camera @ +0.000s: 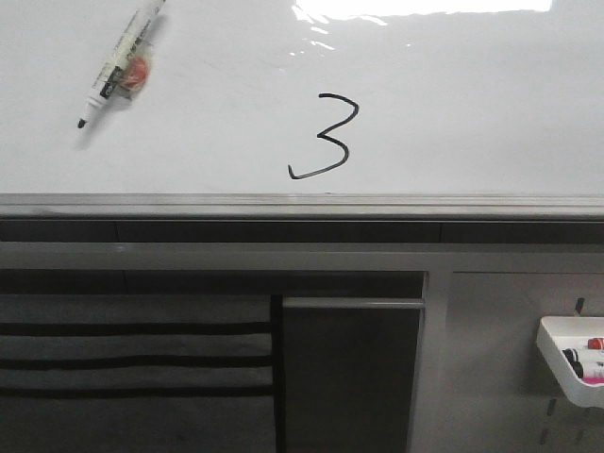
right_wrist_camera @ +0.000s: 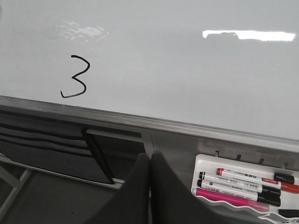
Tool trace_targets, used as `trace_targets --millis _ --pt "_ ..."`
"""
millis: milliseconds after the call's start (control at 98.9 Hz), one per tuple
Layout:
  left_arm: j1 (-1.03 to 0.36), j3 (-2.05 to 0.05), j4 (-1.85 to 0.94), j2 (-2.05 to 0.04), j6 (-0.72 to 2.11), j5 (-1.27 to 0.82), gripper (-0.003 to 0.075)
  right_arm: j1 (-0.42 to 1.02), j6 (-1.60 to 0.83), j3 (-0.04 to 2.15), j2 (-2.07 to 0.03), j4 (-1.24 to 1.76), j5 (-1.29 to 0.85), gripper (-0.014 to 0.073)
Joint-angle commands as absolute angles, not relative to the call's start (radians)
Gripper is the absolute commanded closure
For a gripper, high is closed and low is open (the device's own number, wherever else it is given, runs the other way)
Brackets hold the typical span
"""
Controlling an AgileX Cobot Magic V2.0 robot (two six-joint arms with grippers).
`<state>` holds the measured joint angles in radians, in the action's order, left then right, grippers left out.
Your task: Write number 3 on whiteboard
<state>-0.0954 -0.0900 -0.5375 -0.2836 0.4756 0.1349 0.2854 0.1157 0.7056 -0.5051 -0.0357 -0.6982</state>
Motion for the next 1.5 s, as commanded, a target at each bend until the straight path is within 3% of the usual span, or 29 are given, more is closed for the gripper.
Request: trace_targets --millis 0,142,374,627,1487 --pt "-0.116 -0.074 -0.532 -0.182 0.476 0.259 0.0738 0.277 0.115 0.731 -0.508 -0.051 -0.632 0.0668" --pt "-0.106 -0.025 -0.532 -0.046 0.476 0.220 0.0738 0.277 0.115 0.731 -0.508 -0.051 -0.633 0.0668" --pt "-0.104 0.005 -0.459 0.006 0.458 0.150 0.0738 0.277 0.115 0.731 -0.508 -0.051 -0.635 0.0668" --pt "-0.104 0.007 -0.012 0.037 -0.027 0.102 0.0738 0.277 0.115 0.731 -0.508 -0.051 -0.640 0.0668" --pt "-0.017 0.007 -0.009 0.037 -0.030 0.091 0.0738 0.277 0.115 0.731 -0.508 -0.051 -0.640 0.0668"
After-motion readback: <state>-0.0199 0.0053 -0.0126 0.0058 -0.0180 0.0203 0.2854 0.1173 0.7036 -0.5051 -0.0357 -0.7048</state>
